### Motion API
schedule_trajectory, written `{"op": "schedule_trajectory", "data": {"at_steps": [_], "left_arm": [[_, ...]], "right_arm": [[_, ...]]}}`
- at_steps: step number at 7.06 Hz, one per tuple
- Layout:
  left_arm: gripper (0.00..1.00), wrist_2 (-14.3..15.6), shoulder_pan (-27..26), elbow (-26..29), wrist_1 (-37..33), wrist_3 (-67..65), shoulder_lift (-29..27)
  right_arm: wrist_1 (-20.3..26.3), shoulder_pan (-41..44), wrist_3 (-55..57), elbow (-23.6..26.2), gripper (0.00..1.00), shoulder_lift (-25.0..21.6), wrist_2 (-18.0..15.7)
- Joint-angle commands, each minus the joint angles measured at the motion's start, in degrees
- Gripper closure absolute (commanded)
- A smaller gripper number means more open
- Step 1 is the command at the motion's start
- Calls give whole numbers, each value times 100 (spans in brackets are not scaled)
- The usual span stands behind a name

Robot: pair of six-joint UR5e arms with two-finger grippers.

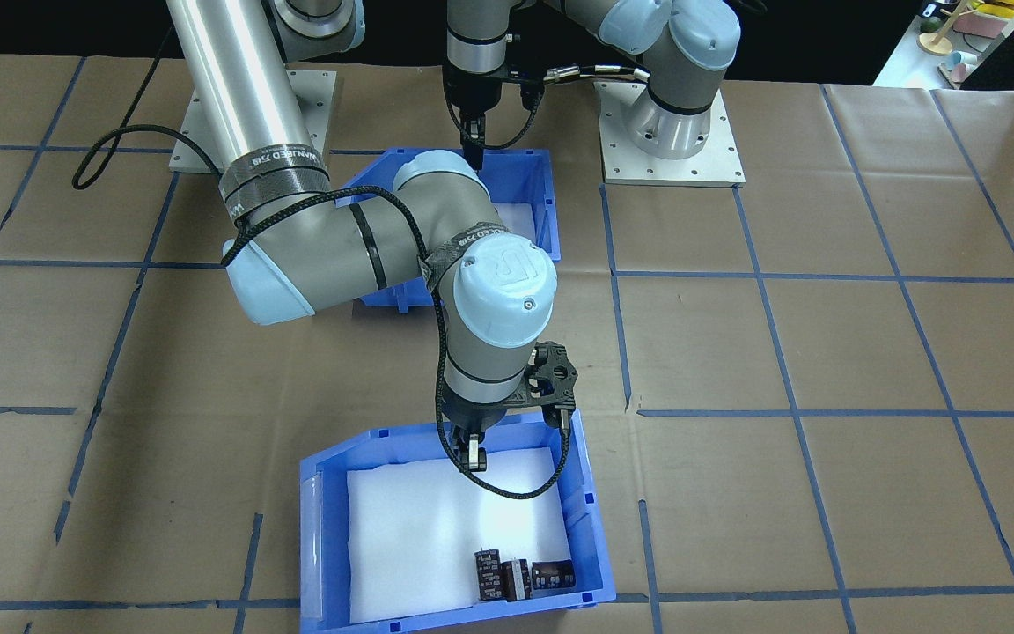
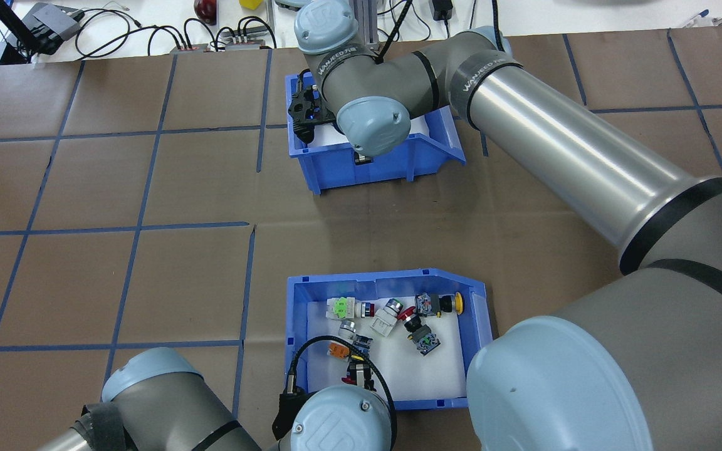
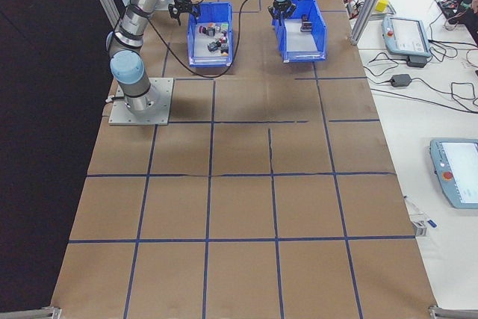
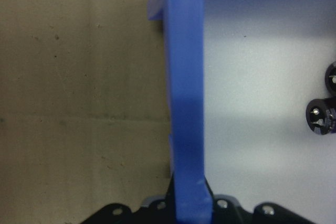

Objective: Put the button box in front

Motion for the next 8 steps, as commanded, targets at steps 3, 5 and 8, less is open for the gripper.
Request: {"op": "schedule_trajectory", "data": {"at_steps": [3,5,8], "left_arm": [[51,-13,17,-16,410,8,-120],[96,4,8,-7,634,96,-260],[100,502,78,107,616,472,-43]], "right_arm": [[114,-496,-95,6,92,-487,-86],[499,-839,-445,15,92,-689,-95],[650,-1096,-772,505,92,-1014,-122]]}}
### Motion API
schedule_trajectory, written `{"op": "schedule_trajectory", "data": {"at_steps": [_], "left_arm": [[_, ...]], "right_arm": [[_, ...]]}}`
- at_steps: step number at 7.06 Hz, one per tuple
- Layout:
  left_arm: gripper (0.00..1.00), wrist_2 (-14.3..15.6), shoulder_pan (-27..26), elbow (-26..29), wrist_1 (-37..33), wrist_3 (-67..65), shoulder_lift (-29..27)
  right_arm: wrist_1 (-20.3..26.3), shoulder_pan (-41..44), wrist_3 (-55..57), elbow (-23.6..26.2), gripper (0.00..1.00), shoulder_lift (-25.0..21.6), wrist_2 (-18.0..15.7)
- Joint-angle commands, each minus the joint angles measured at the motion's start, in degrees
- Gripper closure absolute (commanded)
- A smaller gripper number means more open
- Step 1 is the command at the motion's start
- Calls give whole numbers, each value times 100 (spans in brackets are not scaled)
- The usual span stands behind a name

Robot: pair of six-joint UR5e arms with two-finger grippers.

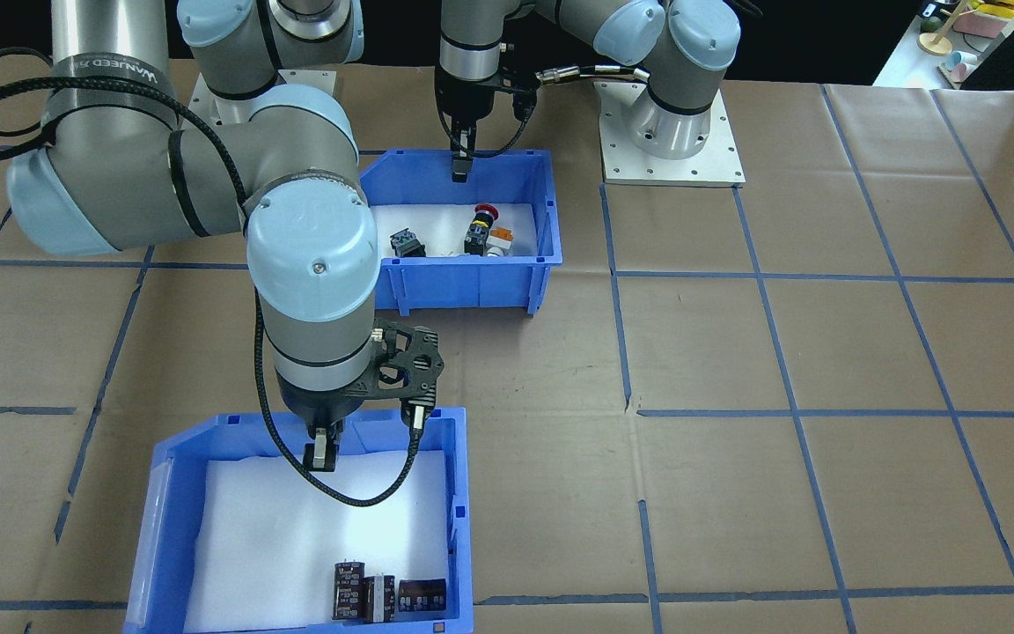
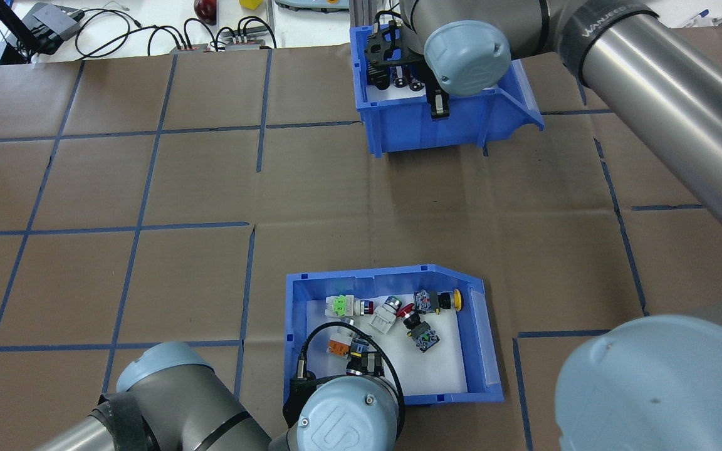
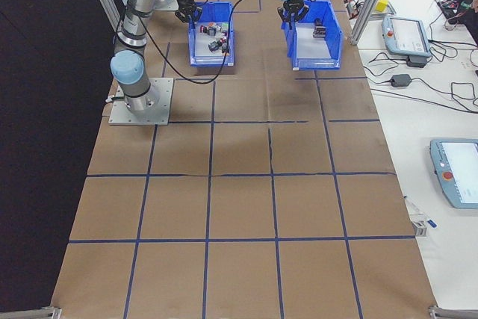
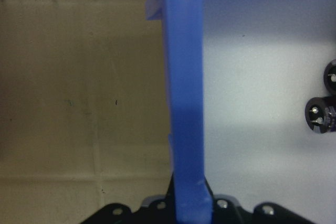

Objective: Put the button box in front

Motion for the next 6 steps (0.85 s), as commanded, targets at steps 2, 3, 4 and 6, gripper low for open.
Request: {"op": "schedule_trajectory", "data": {"at_steps": [2,3,4,6], "left_arm": [[100,836,526,138,-20,1114,310],[100,838,965,139,-21,1598,425],[100,829,1266,139,-12,1977,556],[100,750,1792,226,41,2637,497]], "right_arm": [[-69,-289,-404,569,92,-386,-11],[-52,-439,-606,657,92,-535,-11],[-61,-623,-756,867,92,-728,-3],[-87,-1333,-1492,1315,92,-1141,76]]}}
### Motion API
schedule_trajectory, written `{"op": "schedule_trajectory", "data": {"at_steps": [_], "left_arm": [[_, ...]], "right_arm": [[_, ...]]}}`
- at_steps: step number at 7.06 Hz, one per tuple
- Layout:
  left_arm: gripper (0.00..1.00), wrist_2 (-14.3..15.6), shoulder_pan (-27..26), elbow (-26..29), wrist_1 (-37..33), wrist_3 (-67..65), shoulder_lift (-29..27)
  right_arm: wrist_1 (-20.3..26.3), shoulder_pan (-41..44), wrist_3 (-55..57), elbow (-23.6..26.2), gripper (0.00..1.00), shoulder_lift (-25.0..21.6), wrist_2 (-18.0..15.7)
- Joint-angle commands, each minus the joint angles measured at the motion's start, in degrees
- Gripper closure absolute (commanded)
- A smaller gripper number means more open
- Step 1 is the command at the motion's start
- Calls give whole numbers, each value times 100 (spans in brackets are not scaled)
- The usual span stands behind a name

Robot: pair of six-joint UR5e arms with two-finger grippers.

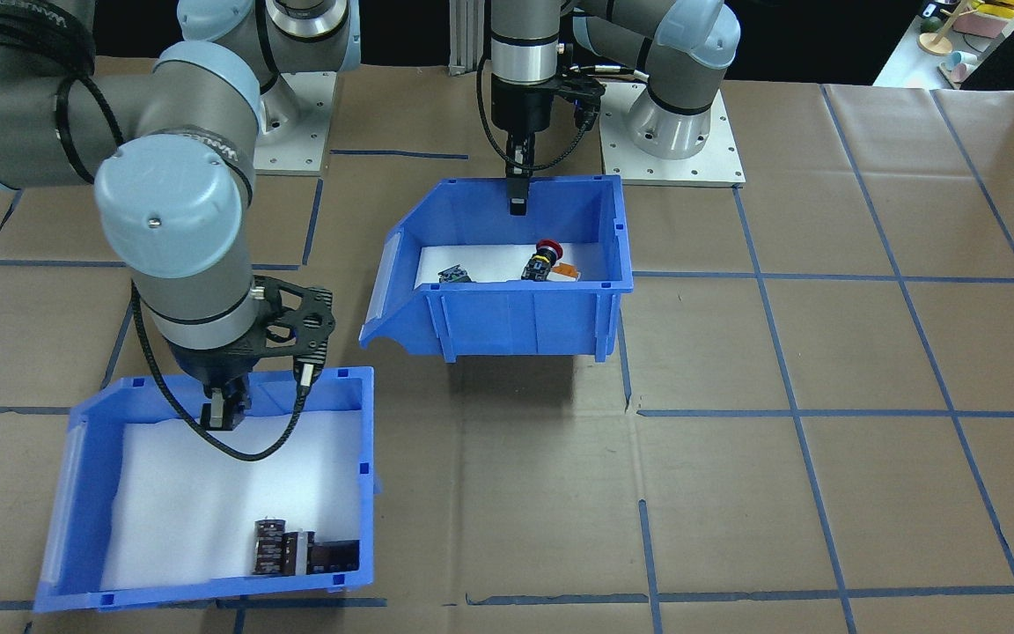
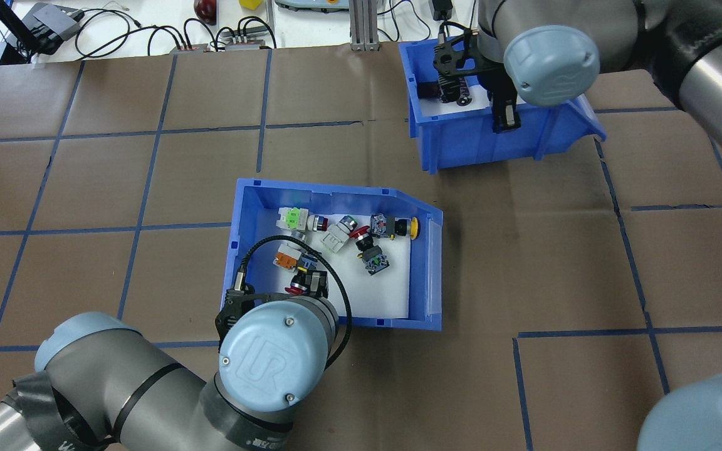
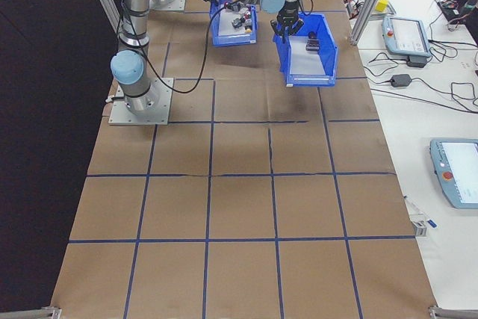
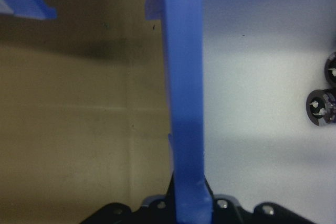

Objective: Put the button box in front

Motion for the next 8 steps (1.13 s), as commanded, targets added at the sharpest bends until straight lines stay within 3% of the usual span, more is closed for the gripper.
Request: {"op": "schedule_trajectory", "data": {"at_steps": [1,3,5,7,8], "left_arm": [[100,-52,787,230,17,612,-176],[100,-393,1150,1000,43,921,-894],[100,-430,1169,1897,78,860,-1808],[99,-1041,1117,2706,70,189,-2670],[99,-1054,1003,2962,61,70,-2996]], "right_arm": [[-14,-739,-789,471,92,-498,67],[-31,-1319,-1160,919,92,-946,346],[-40,-1550,-1310,1481,93,-1464,419],[-207,-1751,-1363,1973,92,-1808,436],[-216,-1866,-1459,2106,92,-1949,506]]}}
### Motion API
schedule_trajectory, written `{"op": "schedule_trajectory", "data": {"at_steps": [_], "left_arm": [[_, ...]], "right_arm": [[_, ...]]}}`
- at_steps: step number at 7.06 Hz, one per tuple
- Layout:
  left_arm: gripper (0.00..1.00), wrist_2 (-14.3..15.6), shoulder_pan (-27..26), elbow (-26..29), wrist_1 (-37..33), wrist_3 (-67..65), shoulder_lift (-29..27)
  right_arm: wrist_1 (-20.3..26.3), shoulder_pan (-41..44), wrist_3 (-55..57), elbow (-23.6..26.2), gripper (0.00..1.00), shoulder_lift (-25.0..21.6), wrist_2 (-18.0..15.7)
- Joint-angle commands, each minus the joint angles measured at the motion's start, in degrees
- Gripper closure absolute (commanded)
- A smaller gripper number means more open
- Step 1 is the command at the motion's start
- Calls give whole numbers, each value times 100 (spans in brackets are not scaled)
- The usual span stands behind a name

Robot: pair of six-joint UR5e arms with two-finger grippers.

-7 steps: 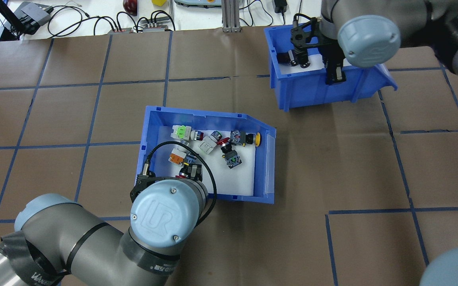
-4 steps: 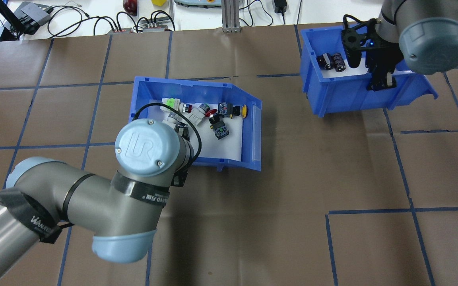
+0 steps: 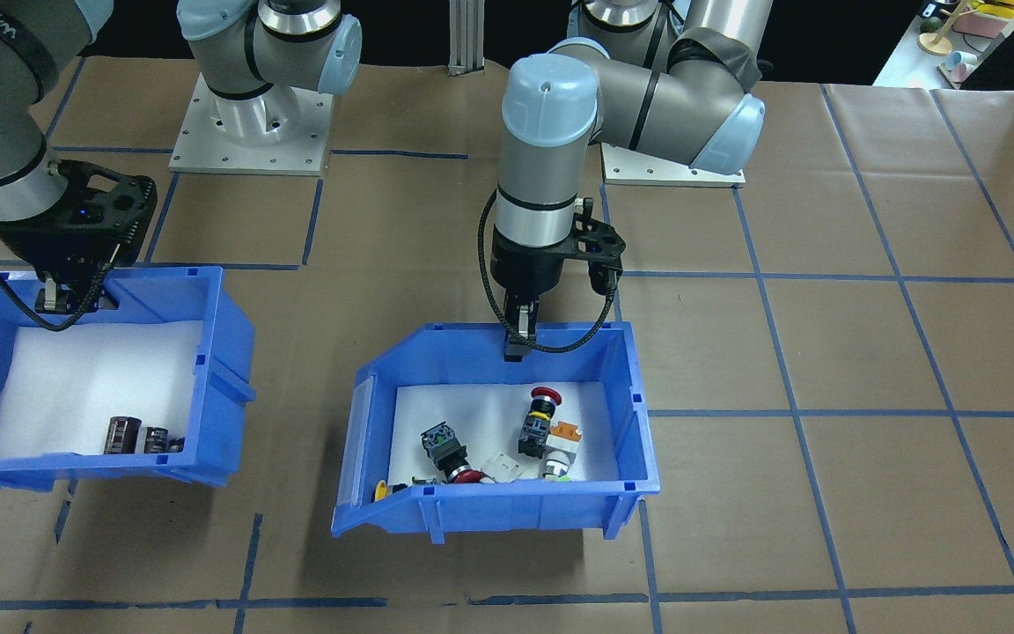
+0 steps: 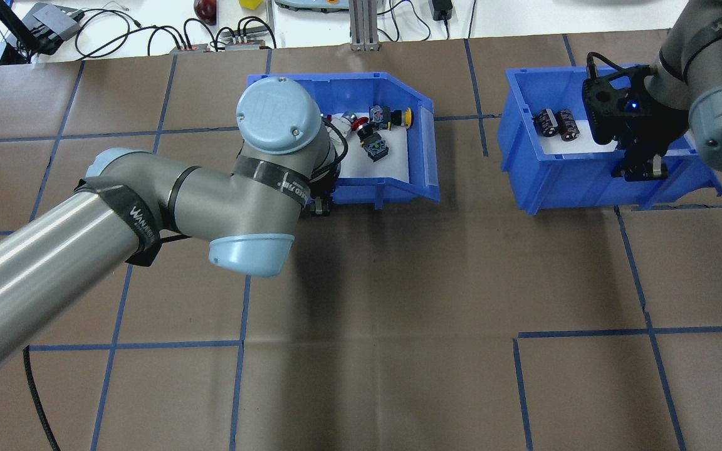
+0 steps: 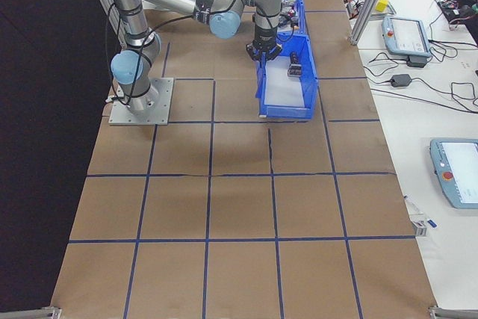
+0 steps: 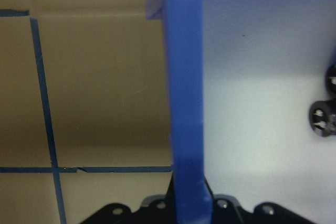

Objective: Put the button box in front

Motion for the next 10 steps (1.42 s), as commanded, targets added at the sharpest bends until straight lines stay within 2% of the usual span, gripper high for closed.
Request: {"op": "schedule_trajectory", "data": {"at_steps": [1,3,4,8,10], "left_arm": [[98,-156,-136,478,-19,-308,-553],[96,-156,-136,636,-2,-370,-719],[94,-138,-180,916,-97,-370,-842],[85,-138,-286,1059,-37,321,-1177],[37,-69,-295,1051,-80,360,-1073]], "right_arm": [[-66,-253,-286,280,92,-256,72],[-128,-377,-490,316,92,-274,63],[-145,-386,-690,307,92,-291,46],[-136,-491,-885,316,92,-292,37],[-171,-553,-973,429,92,-318,37]]}}
